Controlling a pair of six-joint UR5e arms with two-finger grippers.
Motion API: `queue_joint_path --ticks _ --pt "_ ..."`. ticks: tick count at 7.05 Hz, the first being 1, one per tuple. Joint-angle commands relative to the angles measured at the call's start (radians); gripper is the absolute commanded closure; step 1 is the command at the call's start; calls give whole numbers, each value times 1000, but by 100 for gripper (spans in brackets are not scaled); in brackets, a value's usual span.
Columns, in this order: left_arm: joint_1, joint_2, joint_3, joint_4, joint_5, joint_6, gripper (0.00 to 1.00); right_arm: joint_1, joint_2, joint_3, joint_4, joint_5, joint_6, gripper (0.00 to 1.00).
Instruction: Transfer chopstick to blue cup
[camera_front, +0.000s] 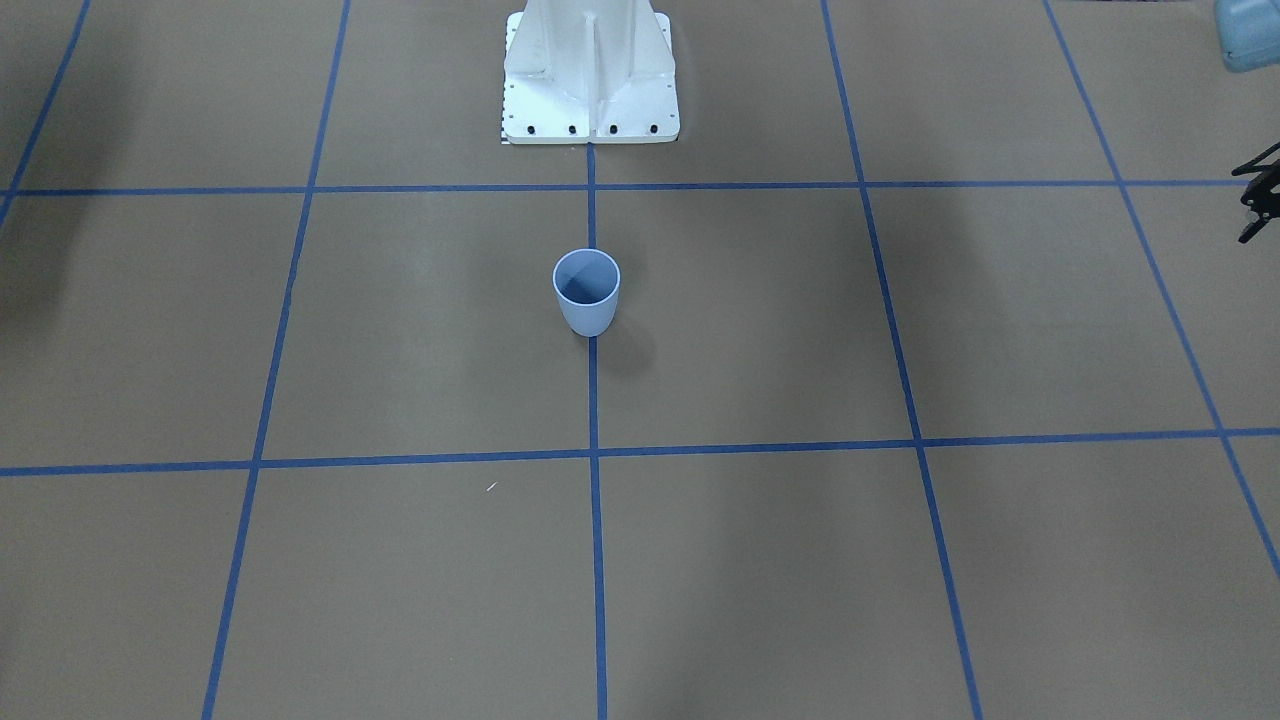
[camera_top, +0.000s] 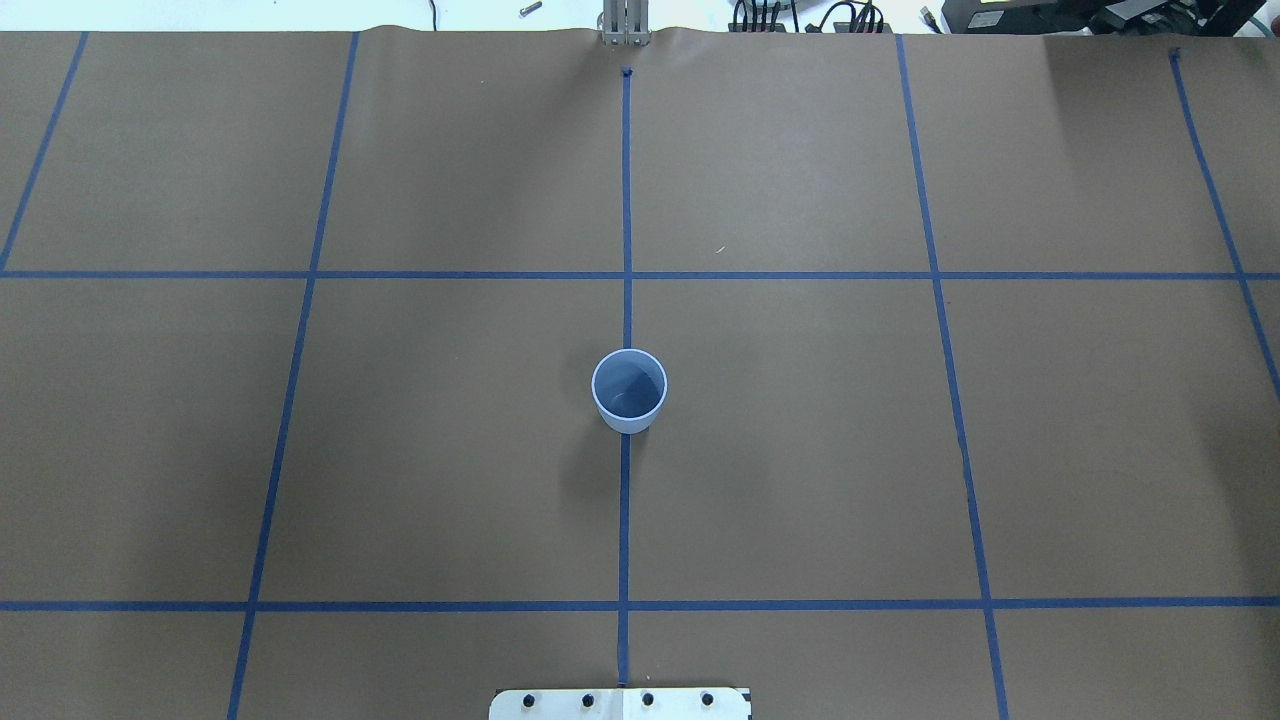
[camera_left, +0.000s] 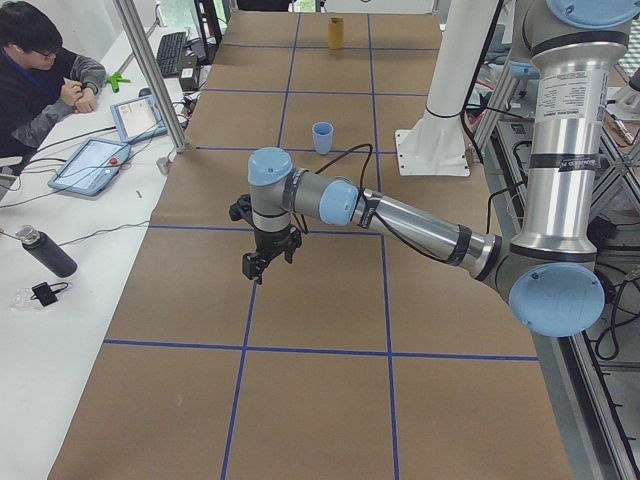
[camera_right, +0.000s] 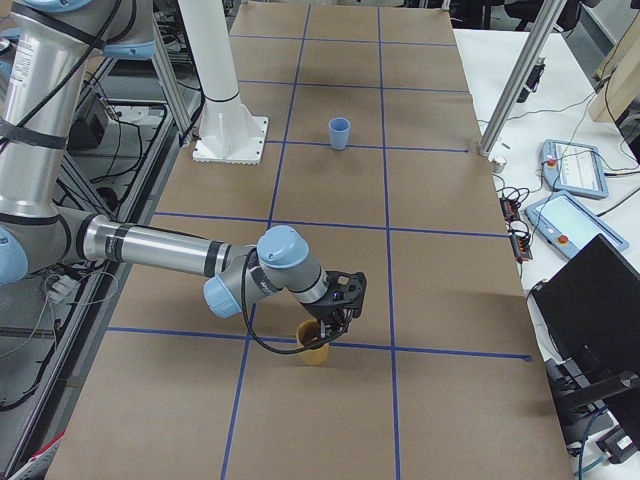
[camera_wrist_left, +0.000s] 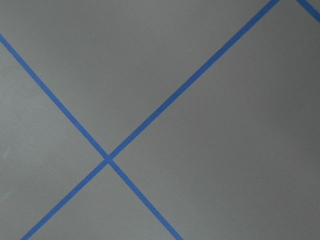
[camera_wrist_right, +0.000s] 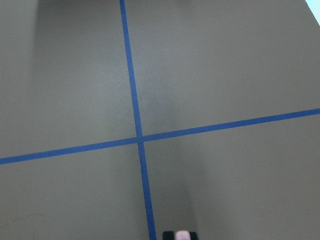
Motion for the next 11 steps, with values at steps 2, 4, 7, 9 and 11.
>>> queue_joint_path --ticks 2,4,7,9,11 --pt "-1 0 2 0 0 -2 1 152 2 48 -27 175 -65 100" --pt "-27 3 6 3 8 -57 1 177 9 198 -229 202 -74 100" --pt "-33 3 48 5 -2 -67 1 236 68 237 -364 206 -203 100" --pt "-88 8 89 18 -30 -166 1 217 209 289 -574 220 -191 100" --pt "-189 66 92 17 -154 -298 1 96 335 327 -646 222 8 100"
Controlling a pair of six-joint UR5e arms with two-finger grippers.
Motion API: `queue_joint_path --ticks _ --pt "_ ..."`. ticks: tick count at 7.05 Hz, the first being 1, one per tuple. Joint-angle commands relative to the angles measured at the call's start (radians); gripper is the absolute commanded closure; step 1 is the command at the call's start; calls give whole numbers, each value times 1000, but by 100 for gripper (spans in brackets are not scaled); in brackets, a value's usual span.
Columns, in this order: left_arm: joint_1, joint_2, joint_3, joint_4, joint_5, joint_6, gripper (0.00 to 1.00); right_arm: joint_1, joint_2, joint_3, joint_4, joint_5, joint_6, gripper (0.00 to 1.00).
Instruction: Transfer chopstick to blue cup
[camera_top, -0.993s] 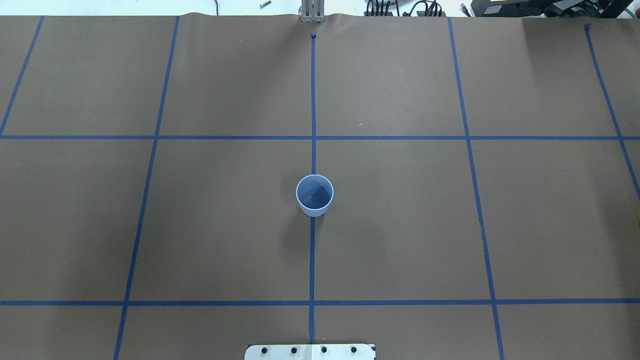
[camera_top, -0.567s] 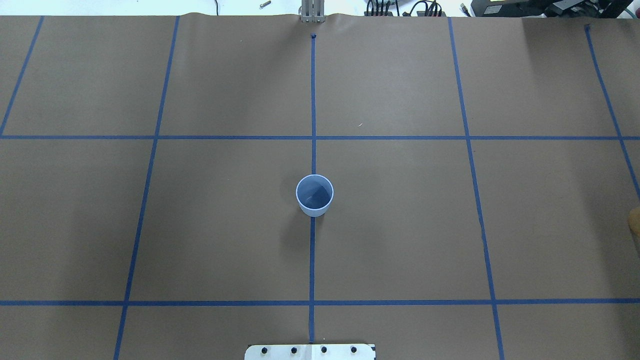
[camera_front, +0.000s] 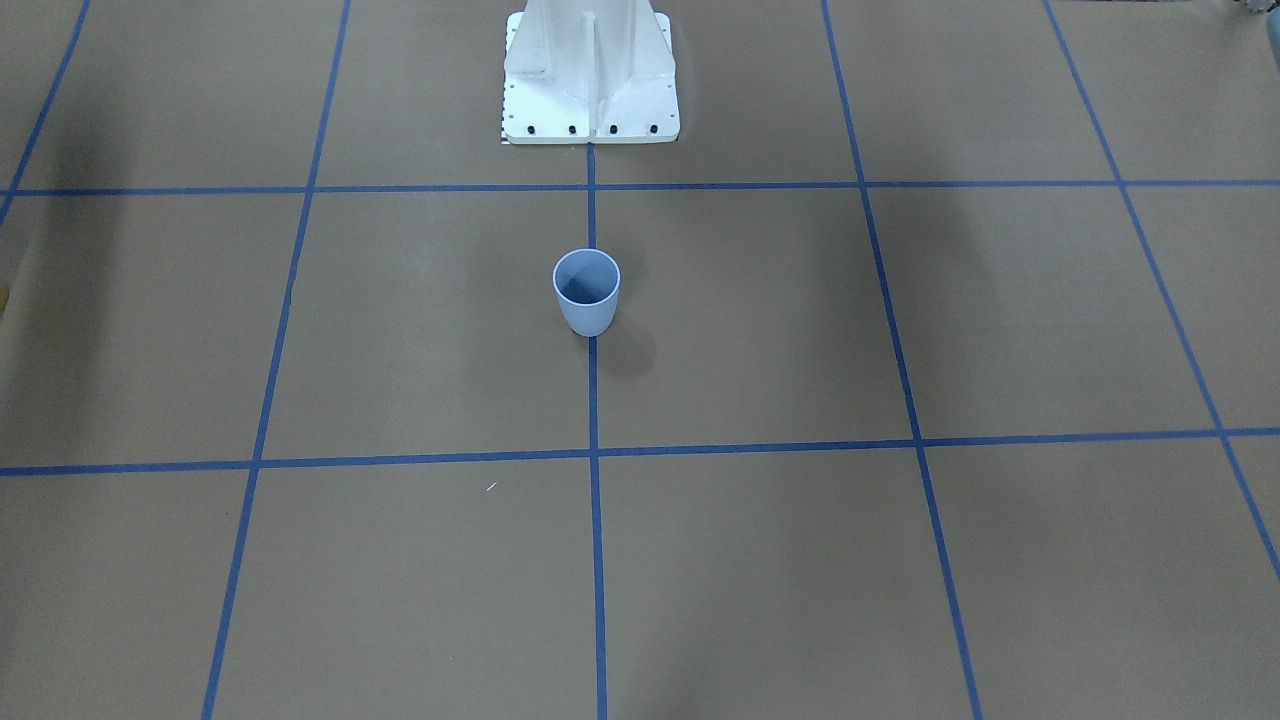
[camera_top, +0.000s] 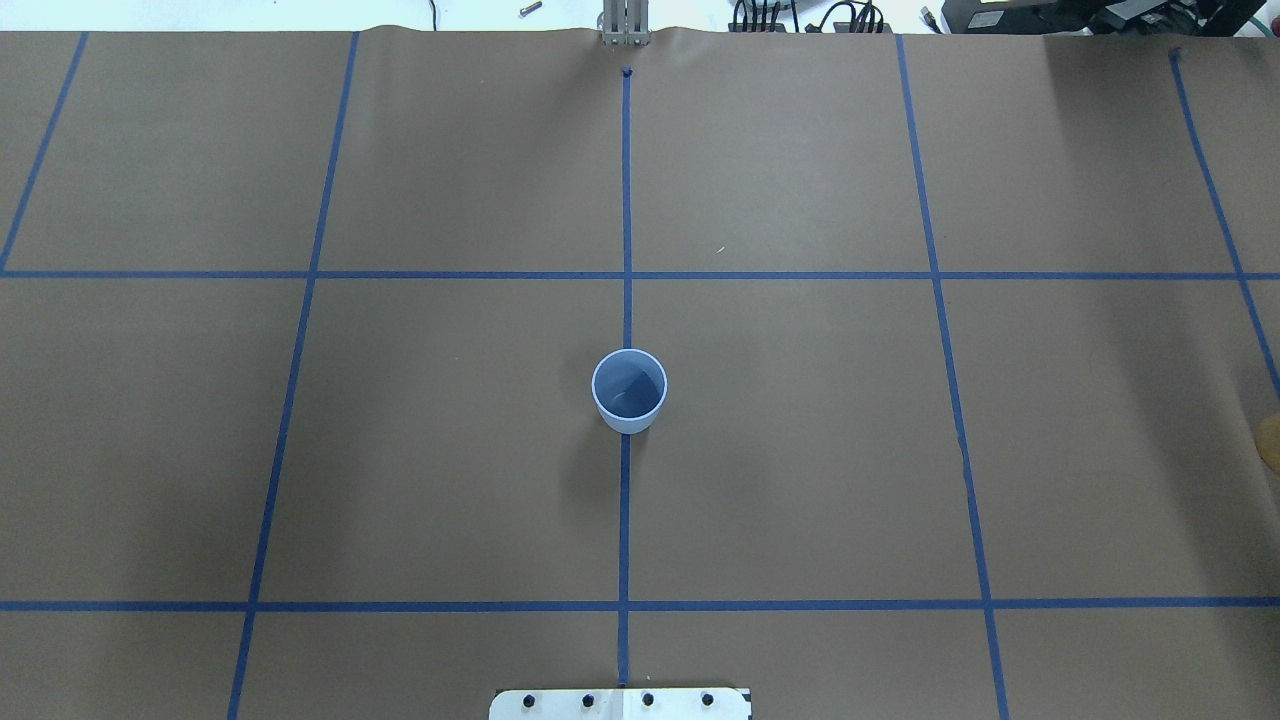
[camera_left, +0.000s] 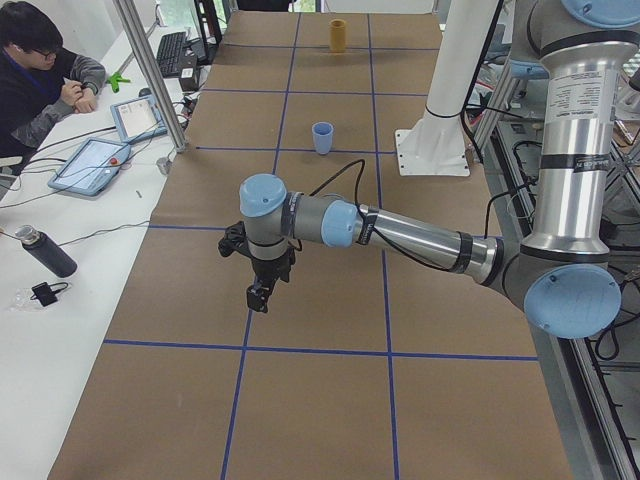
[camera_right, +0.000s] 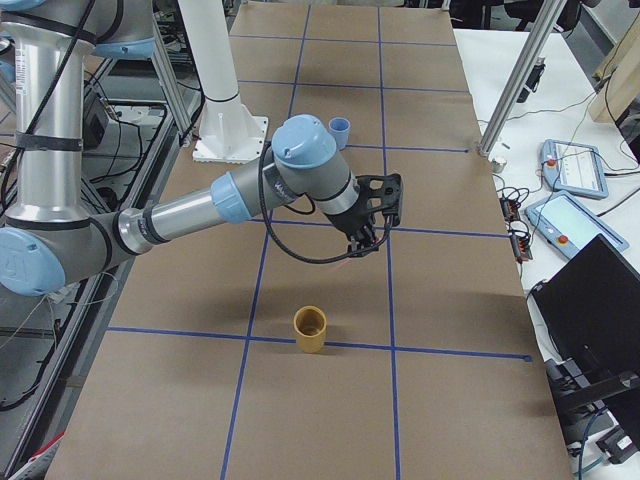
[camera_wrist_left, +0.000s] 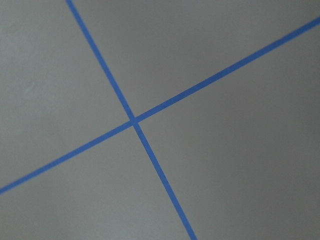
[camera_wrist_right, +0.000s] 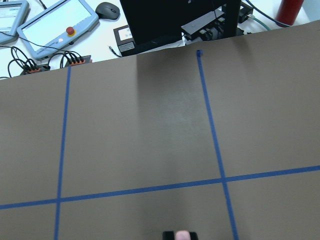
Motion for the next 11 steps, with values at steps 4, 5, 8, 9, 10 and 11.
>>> queue_joint_path --ticks 4,5,8,9,10,11 --pt "-140 80 -8 15 -115 -68 1 -521 424 57 -70 -228 872 100" --pt "-140 80 -7 10 -113 -66 1 -627 551 55 -189 -321 975 100" --pt "-138 80 3 6 -112 -69 1 -871 817 2 -504 -564 1181 100" --pt "-138 79 4 6 -110 -69 1 -926 902 -70 -567 -622 1240 100" --pt "-138 79 4 4 -110 -68 1 -976 974 -118 -640 -660 1284 100" --pt "-138 79 6 4 -110 -66 1 -1012 984 -129 -650 -687 1329 100"
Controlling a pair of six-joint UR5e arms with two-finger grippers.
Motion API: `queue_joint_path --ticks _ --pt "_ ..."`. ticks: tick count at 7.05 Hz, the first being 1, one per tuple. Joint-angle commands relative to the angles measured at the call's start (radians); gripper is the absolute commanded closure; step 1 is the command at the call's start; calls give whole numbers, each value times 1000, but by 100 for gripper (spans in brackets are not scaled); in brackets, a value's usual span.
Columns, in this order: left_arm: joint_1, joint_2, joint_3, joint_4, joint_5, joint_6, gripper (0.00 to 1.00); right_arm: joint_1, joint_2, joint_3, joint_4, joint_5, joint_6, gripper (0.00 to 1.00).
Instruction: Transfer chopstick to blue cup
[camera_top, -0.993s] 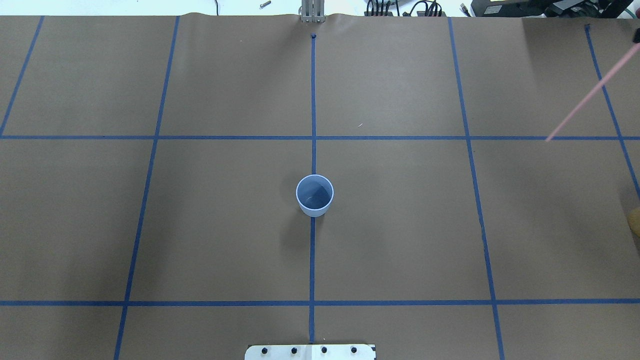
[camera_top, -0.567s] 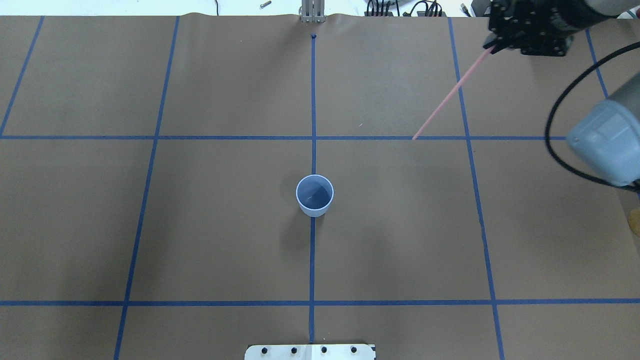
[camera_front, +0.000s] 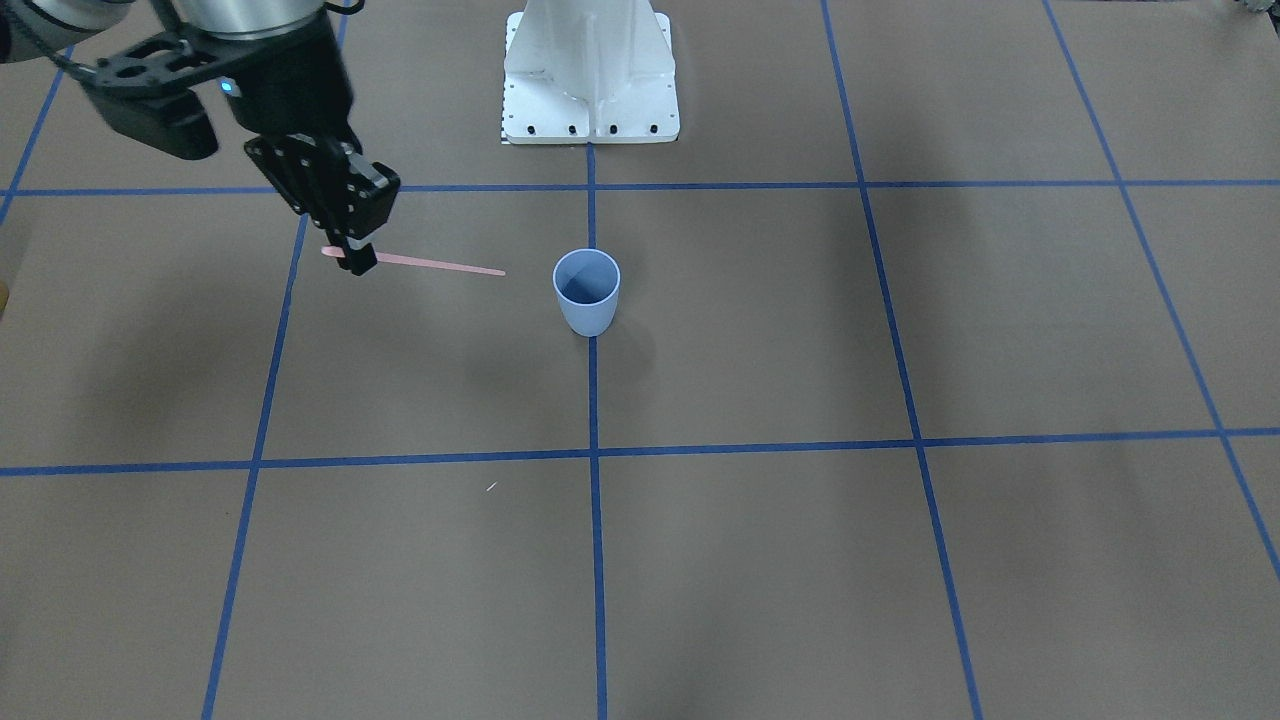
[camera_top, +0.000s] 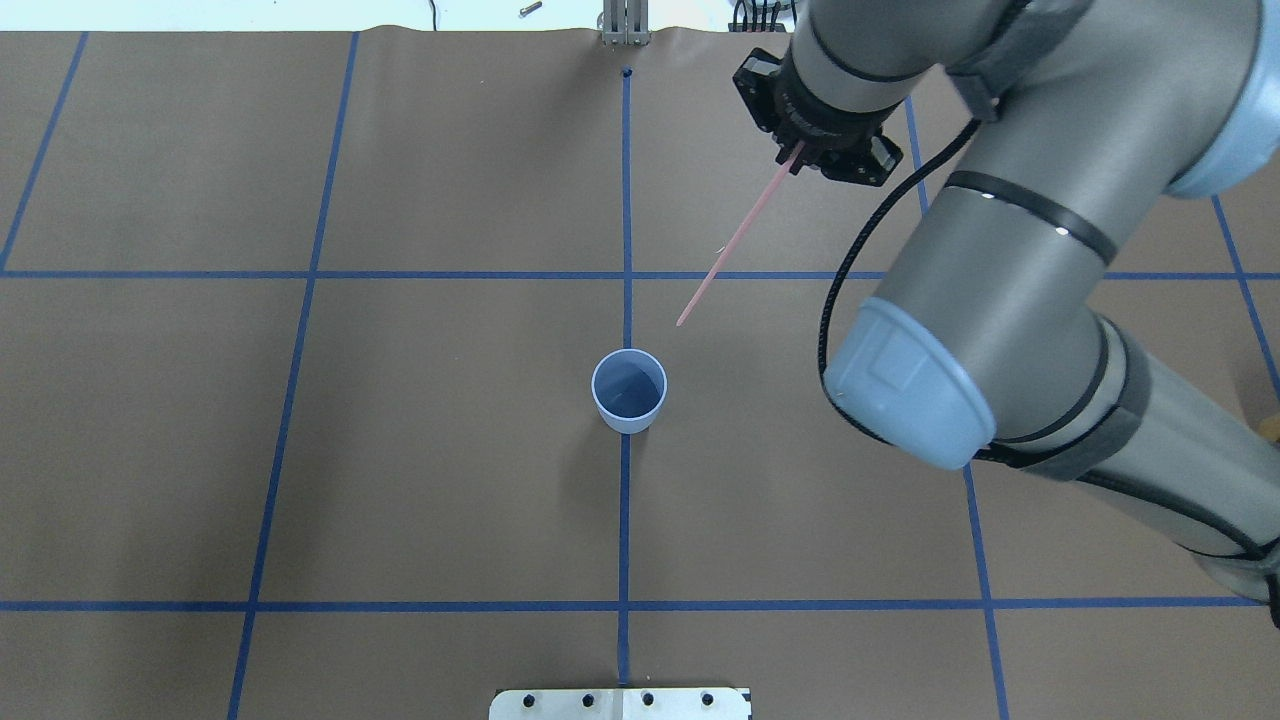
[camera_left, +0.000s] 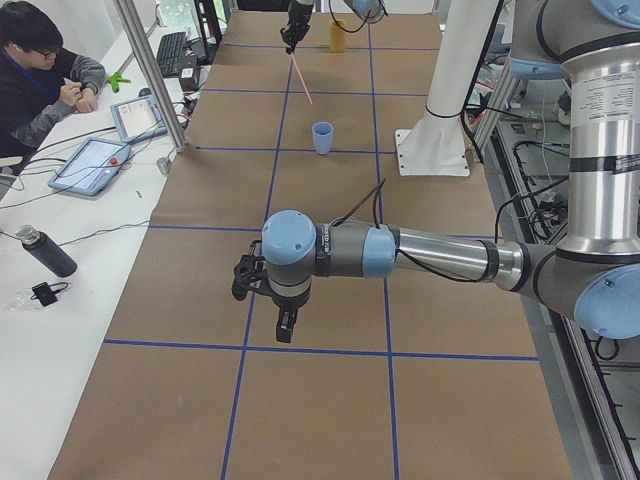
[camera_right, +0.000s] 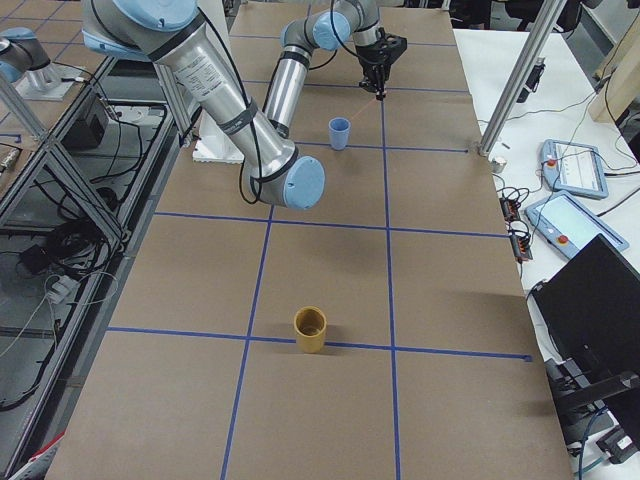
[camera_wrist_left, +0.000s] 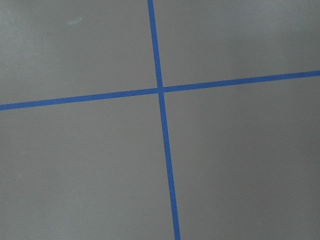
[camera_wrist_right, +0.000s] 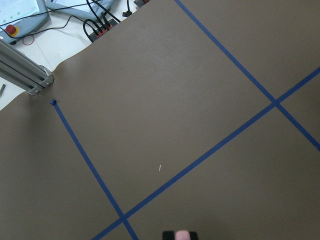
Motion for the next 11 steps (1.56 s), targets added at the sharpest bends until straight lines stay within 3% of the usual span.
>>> queue_joint_path --ticks 1,8,9,10,11 --pt "0 0 2 -1 2 3 1 -97 53 -59 -43 -86 85 100" --pt "0 7 5 -1 2 5 1 -240 58 -130 -54 -218 137 100" --pt "2 7 5 -1 2 6 1 -243 58 -161 -10 -223 139 76" --pt "2 9 5 -1 2 6 1 -243 60 -172 -5 -229 139 32" --pt "2 9 3 -1 2 6 1 -244 60 -170 -5 -237 139 0"
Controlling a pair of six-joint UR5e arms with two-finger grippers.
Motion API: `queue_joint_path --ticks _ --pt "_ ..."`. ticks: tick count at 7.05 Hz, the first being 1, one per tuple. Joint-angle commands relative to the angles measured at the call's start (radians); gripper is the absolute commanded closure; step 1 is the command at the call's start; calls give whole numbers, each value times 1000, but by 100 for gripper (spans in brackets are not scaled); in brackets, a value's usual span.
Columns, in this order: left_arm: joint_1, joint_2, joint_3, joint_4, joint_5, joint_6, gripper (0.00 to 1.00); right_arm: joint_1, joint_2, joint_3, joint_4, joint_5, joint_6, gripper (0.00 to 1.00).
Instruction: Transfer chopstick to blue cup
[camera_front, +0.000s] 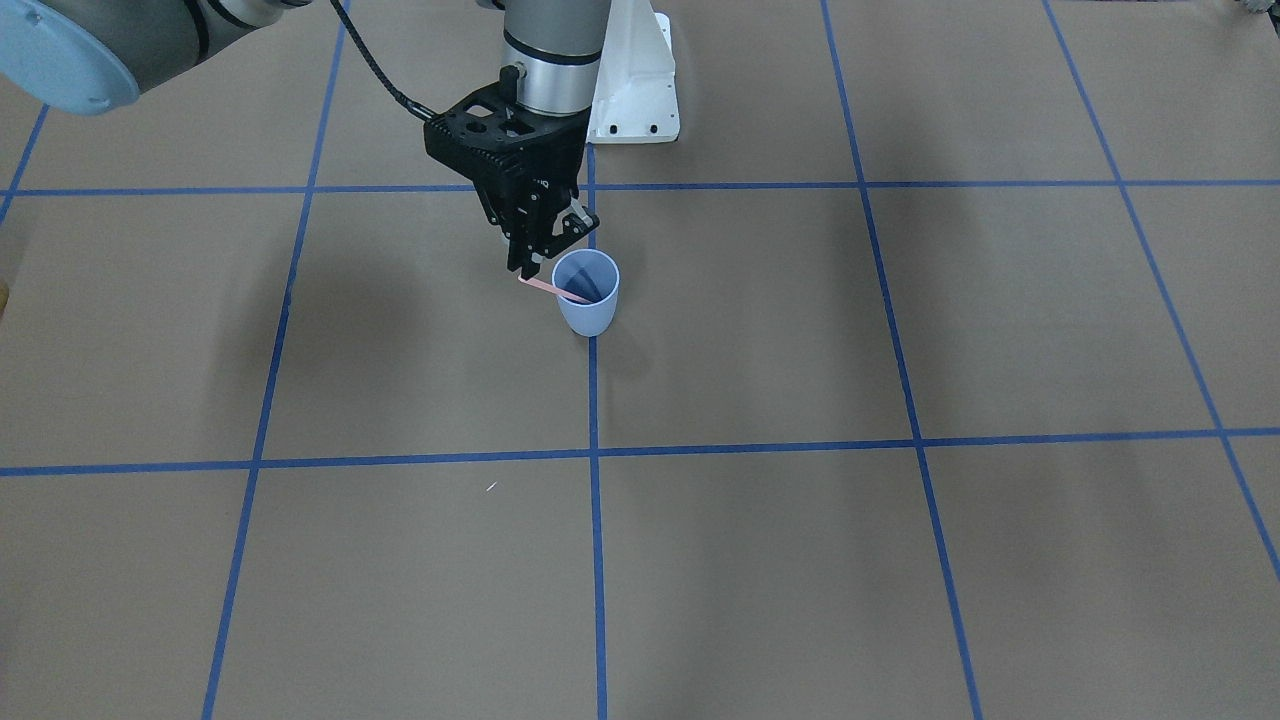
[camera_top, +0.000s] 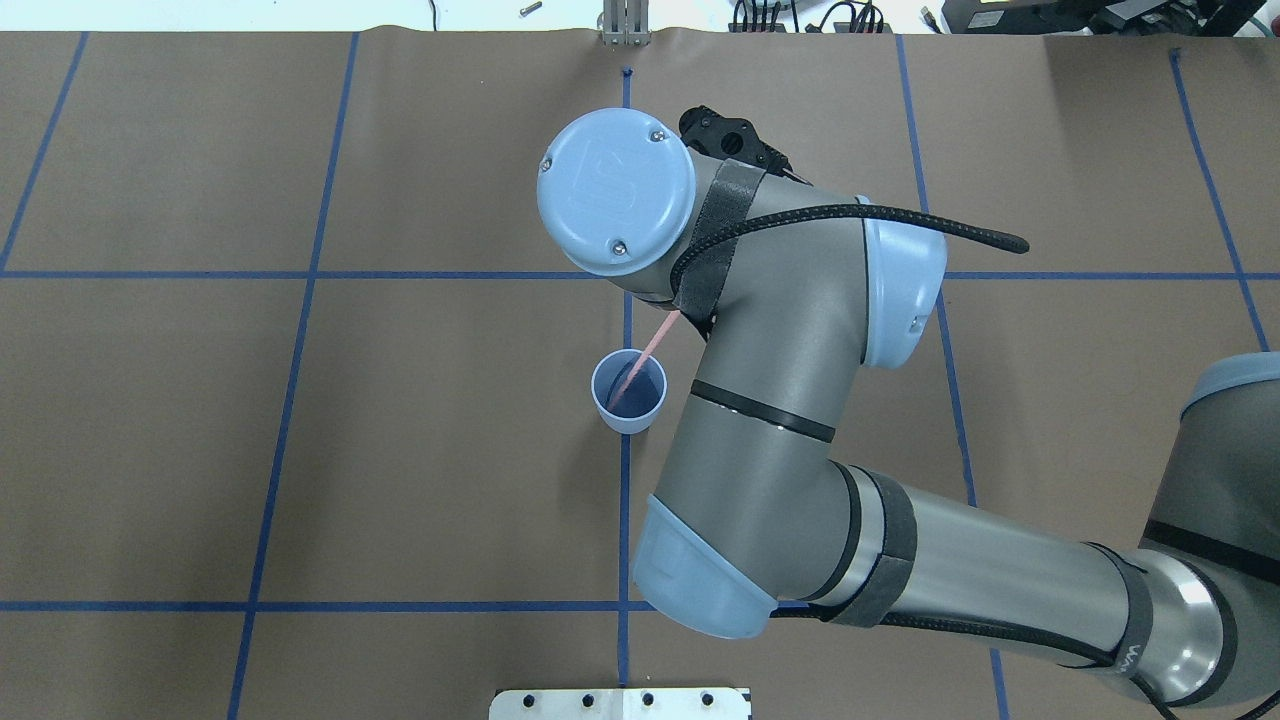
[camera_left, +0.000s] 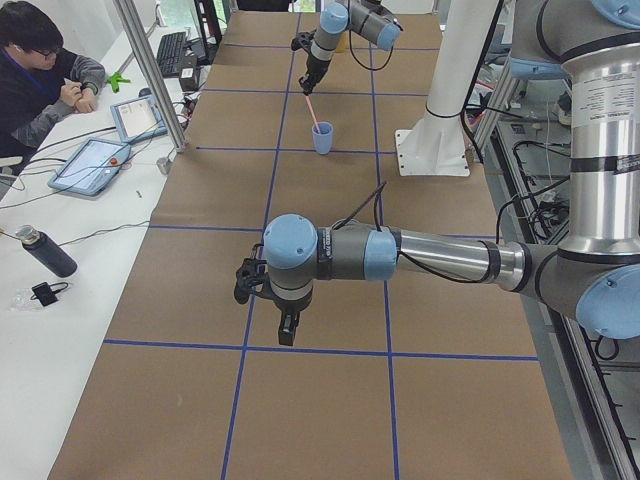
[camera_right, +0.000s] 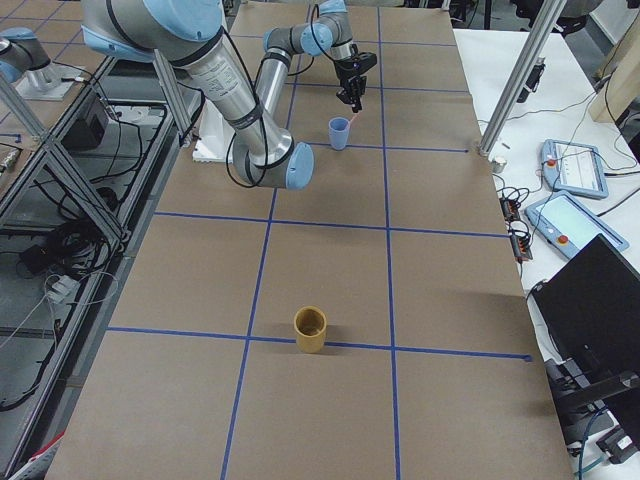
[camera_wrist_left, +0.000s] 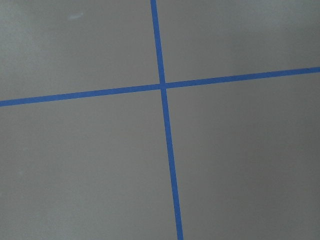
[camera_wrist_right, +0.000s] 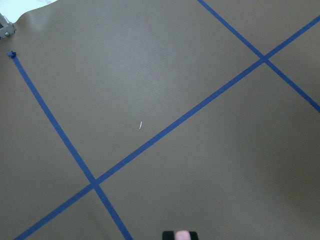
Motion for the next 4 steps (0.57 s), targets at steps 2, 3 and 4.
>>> queue_joint_path --ticks 2,3,4 --pt "0 -1 9 2 -2 -7 1 22 48 4 4 1 -57 0" --pt "0 1 13 2 3 -3 1 75 48 25 3 50 -122 0" --pt "0 1 29 5 11 -1 1 162 41 30 3 144 -228 0"
